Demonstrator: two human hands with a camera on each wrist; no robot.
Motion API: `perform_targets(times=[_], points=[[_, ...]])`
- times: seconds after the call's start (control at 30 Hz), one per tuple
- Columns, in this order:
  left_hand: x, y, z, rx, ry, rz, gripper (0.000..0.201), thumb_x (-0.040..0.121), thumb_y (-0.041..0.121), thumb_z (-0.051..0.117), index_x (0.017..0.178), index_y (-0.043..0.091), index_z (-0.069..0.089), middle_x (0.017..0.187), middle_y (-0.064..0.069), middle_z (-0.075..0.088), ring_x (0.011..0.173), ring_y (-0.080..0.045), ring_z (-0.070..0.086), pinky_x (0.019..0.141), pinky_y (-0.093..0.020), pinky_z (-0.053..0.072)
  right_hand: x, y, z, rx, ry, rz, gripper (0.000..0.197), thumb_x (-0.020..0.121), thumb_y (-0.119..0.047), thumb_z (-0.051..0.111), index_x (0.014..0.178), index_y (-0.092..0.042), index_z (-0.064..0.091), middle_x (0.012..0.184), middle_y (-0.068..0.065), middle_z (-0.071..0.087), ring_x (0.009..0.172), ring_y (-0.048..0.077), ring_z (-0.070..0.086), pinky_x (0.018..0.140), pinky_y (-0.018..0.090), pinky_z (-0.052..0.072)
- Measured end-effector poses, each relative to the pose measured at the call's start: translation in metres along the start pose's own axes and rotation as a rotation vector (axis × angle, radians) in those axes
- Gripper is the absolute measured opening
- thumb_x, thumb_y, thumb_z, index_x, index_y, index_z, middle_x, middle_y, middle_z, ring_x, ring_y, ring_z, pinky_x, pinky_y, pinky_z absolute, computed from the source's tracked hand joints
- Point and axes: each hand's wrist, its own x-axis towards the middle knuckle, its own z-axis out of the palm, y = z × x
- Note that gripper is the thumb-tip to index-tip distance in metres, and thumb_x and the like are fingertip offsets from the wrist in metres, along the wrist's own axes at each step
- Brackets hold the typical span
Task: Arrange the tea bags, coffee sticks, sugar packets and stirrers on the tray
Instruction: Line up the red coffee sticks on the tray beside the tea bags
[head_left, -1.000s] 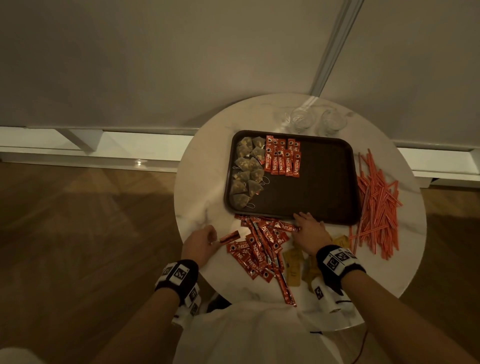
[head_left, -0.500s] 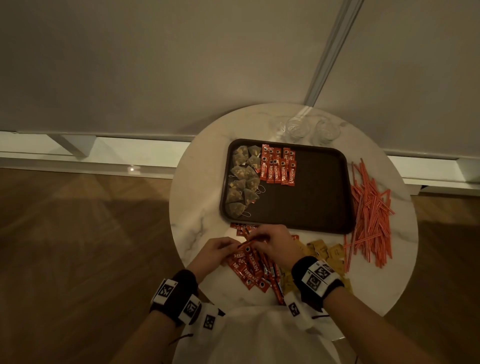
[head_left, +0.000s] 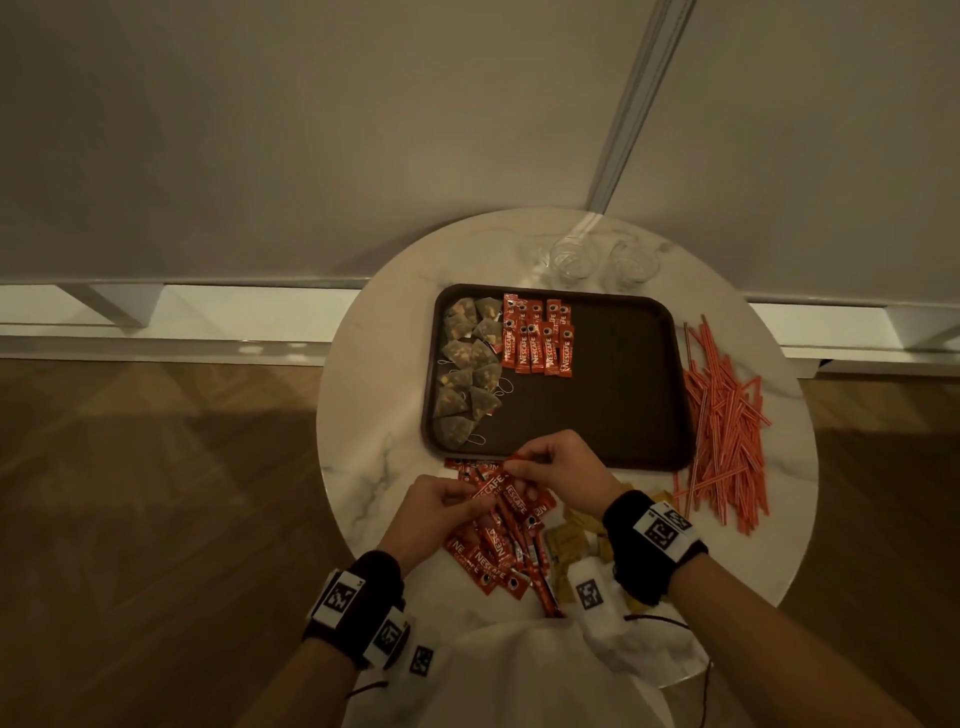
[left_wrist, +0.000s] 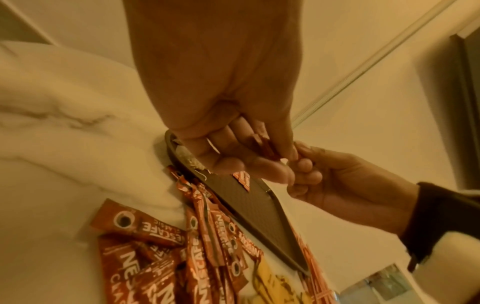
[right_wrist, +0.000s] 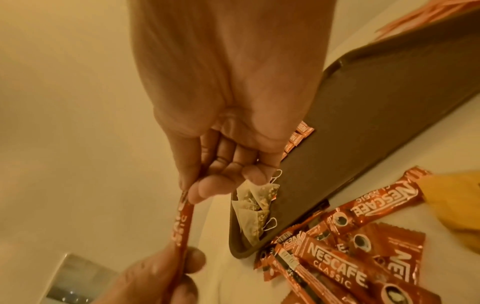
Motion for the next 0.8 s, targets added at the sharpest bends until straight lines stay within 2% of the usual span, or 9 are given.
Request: perform_targets(times=[0.13,0.23,0.3,0.37,0.43,0.57,0.67,0.73,0.8], points=[[0.012,0.004,0.002,0.069,-0.040,-0.031,0.016,0.088,0.020,0.072,0.092,0.004,0.075,0.081,-0.010,0.077,0.056,-0.016,0.068,0.063,-0.027,0.058,0.006,0.004,-0.002,0.109,0.092,0.008,0.009,0.088,-0.015,0.072,0.080,-0.014,0.074,0.065,0.001,0.069,0.055,0.010,0.058,0.059,0.022,0.050],[0.022,0.009,0.002,0.173,-0.073,-0.037,0.018,0.089,0.024,0.072,0.087,0.007,0.076,0.079,-0.006,0.077,0.061,-0.017,0.070,0.071,-0.029,0.059,0.011,0.007,-0.003,0.208,0.195,0.035,0.004,0.084,-0.012,0.076,0.083,-0.008,0.076,0.064,0.004,0.069,0.054,0.011,0.057,0.060,0.023,0.050],[0.027,0.015,0.002,0.242,-0.096,-0.024,0.012,0.088,0.030,0.072,0.087,0.018,0.075,0.081,0.000,0.077,0.071,-0.013,0.073,0.074,-0.026,0.058,0.013,0.007,-0.006,0.248,0.233,0.057,0.007,0.082,-0.011,0.077,0.084,-0.005,0.075,0.064,0.004,0.068,0.053,0.009,0.056,0.059,0.021,0.050],[0.032,0.024,0.003,0.353,-0.093,0.040,0.006,0.087,0.035,0.072,0.093,0.034,0.071,0.086,0.009,0.075,0.078,0.000,0.070,0.073,-0.016,0.053,0.014,0.007,-0.011,0.202,0.219,0.070,0.009,0.081,-0.012,0.079,0.085,-0.004,0.075,0.065,0.004,0.069,0.055,0.009,0.057,0.058,0.019,0.050],[0.040,0.032,0.004,0.405,-0.060,0.140,0.014,0.088,0.033,0.071,0.100,0.040,0.066,0.093,0.013,0.072,0.084,0.004,0.067,0.076,-0.014,0.052,0.016,0.009,-0.016,0.156,0.179,0.091,0.011,0.081,-0.014,0.079,0.085,-0.005,0.076,0.068,0.005,0.070,0.058,0.012,0.059,0.057,0.018,0.050],[0.067,0.049,0.007,0.362,-0.066,0.224,0.015,0.091,0.020,0.068,0.102,0.029,0.071,0.097,0.006,0.072,0.089,-0.007,0.069,0.080,-0.022,0.057,0.021,0.016,-0.024,0.077,0.163,0.096,0.013,0.078,-0.020,0.082,0.081,-0.008,0.077,0.077,0.010,0.074,0.064,0.012,0.064,0.061,0.021,0.053],[0.087,0.061,0.009,0.455,-0.133,0.226,0.010,0.091,0.017,0.069,0.093,0.026,0.072,0.086,0.004,0.073,0.074,-0.005,0.070,0.064,-0.021,0.055,0.027,0.023,-0.026,0.049,0.193,0.075,0.010,0.075,-0.021,0.085,0.074,-0.016,0.077,0.068,-0.002,0.071,0.061,0.002,0.061,0.062,0.021,0.049],[0.100,0.067,0.008,0.544,-0.168,0.232,0.011,0.091,0.016,0.069,0.088,0.026,0.071,0.082,0.006,0.072,0.068,-0.001,0.068,0.062,-0.017,0.052,0.033,0.027,-0.027,0.058,0.221,0.082,0.012,0.074,-0.024,0.086,0.071,-0.020,0.075,0.067,-0.005,0.069,0.062,0.001,0.060,0.063,0.021,0.048],[0.111,0.072,0.007,0.534,-0.158,0.217,0.009,0.092,0.014,0.067,0.089,0.022,0.070,0.080,0.003,0.072,0.069,-0.005,0.068,0.060,-0.018,0.054,0.039,0.028,-0.029,0.076,0.251,0.088,0.017,0.072,-0.028,0.087,0.074,-0.018,0.074,0.071,-0.003,0.069,0.065,0.004,0.060,0.064,0.022,0.049]])
